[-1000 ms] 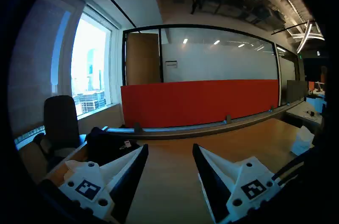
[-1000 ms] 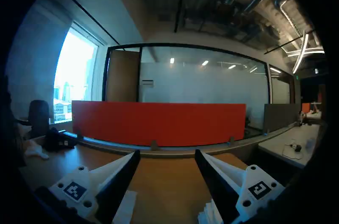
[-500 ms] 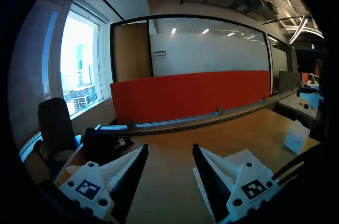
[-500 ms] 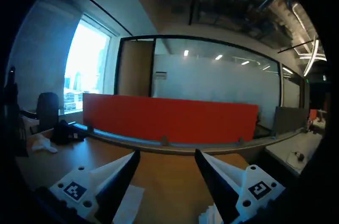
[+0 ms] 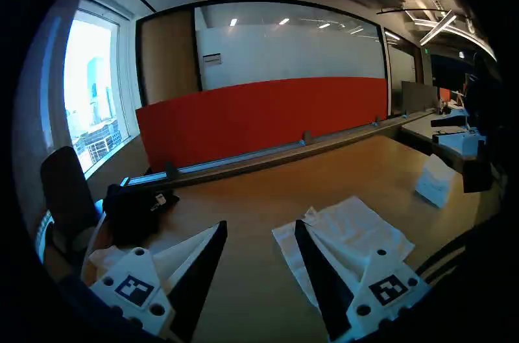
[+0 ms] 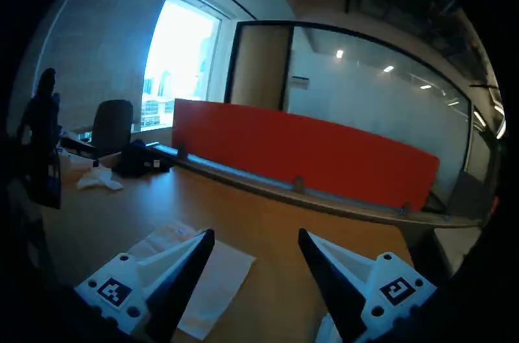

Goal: Fold towel

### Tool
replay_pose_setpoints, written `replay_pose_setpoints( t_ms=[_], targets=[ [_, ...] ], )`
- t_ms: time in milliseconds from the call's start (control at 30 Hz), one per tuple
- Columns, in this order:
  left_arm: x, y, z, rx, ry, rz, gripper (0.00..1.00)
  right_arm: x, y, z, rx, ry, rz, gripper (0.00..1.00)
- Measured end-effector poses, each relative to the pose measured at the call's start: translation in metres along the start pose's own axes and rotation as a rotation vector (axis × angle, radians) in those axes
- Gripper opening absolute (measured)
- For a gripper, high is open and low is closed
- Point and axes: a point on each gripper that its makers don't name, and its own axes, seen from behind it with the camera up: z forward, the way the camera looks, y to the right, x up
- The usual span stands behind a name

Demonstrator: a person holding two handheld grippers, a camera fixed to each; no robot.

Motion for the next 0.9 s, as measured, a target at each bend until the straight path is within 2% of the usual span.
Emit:
replay_pose_setpoints(
  t_ms=[100,367,900],
  targets=[
    [-0.001,0.005,0.000,-0.026,-0.014,0.013,0.77,-0.003,-0.005,-0.001,0.027,-0.017,-0.014,1.00],
    [-0.010,0.010,-0.002,-0.050,-0.041,0.042,0.77,-0.012,-0.010,-0.004,0.054,-0.044,-0.025,1.00],
    [-0.075,0.042,0.003,-0.124,-0.159,0.085,0.77,-0.070,-0.037,-0.003,0.124,-0.158,-0.025,1.00]
  ],
)
